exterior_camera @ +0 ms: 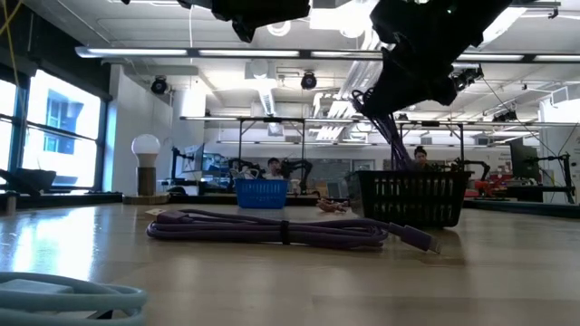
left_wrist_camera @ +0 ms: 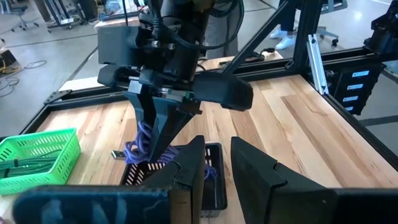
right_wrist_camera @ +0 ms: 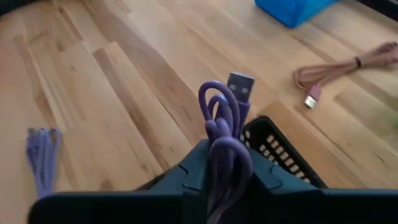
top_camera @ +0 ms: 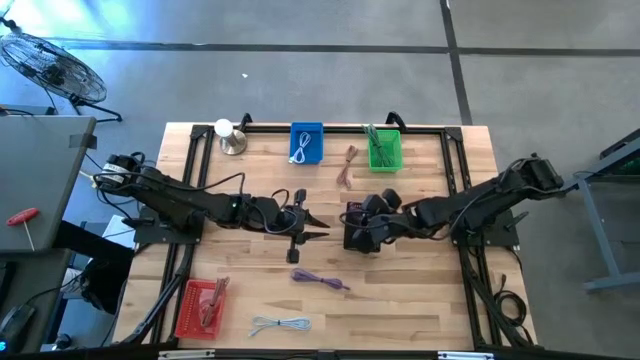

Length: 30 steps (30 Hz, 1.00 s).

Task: Pick & Place USB Port
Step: Put the left purple charger cable into the black bin, then put the purple charger cable into the black bin

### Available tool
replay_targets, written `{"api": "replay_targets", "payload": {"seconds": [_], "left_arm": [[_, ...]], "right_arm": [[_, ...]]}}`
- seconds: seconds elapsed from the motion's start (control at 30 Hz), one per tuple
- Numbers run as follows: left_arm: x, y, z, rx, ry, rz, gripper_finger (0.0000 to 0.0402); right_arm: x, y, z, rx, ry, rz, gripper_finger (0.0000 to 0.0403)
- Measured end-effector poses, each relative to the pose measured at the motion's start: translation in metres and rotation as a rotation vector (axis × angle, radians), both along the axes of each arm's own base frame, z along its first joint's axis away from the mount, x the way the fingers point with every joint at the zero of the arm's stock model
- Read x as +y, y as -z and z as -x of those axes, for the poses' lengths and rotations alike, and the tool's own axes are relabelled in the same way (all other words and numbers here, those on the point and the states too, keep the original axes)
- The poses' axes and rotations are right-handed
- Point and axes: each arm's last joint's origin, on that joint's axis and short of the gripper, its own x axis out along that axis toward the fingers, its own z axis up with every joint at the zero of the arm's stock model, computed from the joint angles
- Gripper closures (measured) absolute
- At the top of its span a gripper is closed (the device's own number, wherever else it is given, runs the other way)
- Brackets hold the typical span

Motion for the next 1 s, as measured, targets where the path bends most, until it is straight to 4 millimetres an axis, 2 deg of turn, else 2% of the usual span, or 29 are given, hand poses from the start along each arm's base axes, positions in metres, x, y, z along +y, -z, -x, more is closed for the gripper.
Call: {"api": "replay_targets", "payload": {"seconds": [0.13,0.63,1.0], "left_arm": [[0.0000,0.0000,0.0000,0.000,0.000,0.000,0.0325],[0.0002,0.0050,0.0012,0.052,0.000,-0.011,0.0325],[0.0003,0.0056,0.0013,0.058,-0.001,-0.004,0.0325]], "right_arm": [[-0.0017,0.0023,0.0025,0.029,0.020,-0.006,0.0334],[-0.0023,0.0079,0.0094,0.120,0.014,-0.029,0.0318],[-0.0024,0.0079,0.0095,0.121,0.016,-0.026,0.0252]]}}
